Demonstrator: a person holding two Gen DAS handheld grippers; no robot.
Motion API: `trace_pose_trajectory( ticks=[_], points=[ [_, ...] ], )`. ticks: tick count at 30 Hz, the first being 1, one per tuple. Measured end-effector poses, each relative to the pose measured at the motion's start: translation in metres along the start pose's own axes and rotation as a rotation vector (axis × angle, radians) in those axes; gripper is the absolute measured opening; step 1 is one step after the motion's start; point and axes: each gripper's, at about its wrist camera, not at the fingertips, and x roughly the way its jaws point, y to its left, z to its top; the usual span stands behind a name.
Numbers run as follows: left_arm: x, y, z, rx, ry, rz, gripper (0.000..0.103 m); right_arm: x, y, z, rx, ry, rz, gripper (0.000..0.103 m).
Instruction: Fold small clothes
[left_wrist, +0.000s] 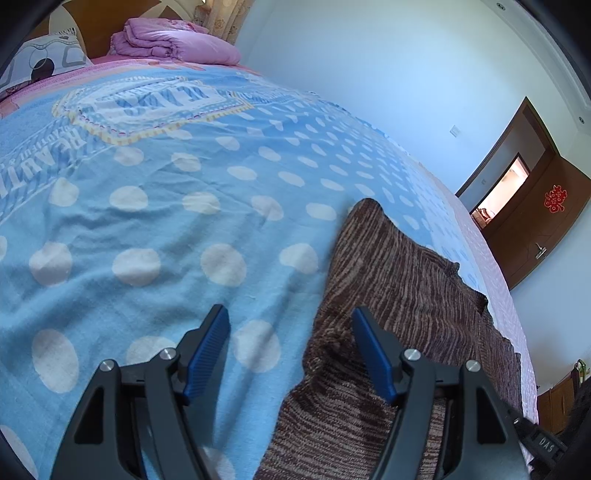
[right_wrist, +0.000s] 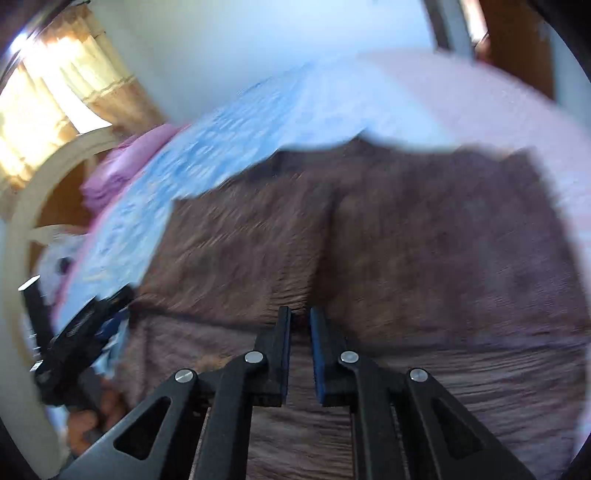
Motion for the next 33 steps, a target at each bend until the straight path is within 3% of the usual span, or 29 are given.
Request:
trace_pose_trajectory(
  ticks=[3, 6, 8, 12, 15, 17, 20, 23, 28, 33],
  points=[
    [-0.001, 0.0, 0.0, -0.003, -0.006, 0.004, 0.072, -0.019, 0.008, 0.013, -0.053, -0.118, -0.074, 0.01],
    [-0.005, 0.001, 0.0, -0.009, -0.028, 0.035, 0.072, -0.013, 0.03, 0.031, -0.117, -0.151, -0.038, 0.01],
    [-0.01, 0.006, -0.001, -0.036, -0.053, 0.066, 0.072, 0.006, 0.05, 0.033, -0.169, -0.112, 0.034, 0.01],
    [-0.012, 0.013, -0.001, -0.074, -0.069, 0.087, 0.072, 0.056, 0.079, 0.007, -0.216, 0.074, 0.143, 0.011],
    [-0.014, 0.011, -0.001, -0.06, -0.081, 0.095, 0.073, 0.051, 0.087, -0.007, -0.261, 0.056, 0.157, 0.011],
    [-0.014, 0.008, -0.001, -0.044, -0.081, 0.081, 0.083, 0.043, 0.081, -0.003, -0.25, 0.063, 0.18, 0.011],
    [-0.009, 0.0, -0.001, -0.002, -0.054, 0.082, 0.087, 0.022, 0.054, 0.02, -0.186, -0.045, 0.124, 0.011],
    [-0.006, -0.003, -0.001, 0.013, -0.046, 0.097, 0.087, 0.02, 0.013, 0.052, -0.05, -0.098, 0.061, 0.011],
    [-0.004, -0.004, -0.001, 0.022, -0.036, 0.106, 0.089, 0.084, 0.0, 0.077, -0.072, 0.013, -0.05, 0.011],
    [-0.003, -0.006, -0.003, 0.027, -0.033, 0.099, 0.093, 0.097, -0.011, 0.093, -0.004, 0.005, -0.048, 0.011]
  ],
)
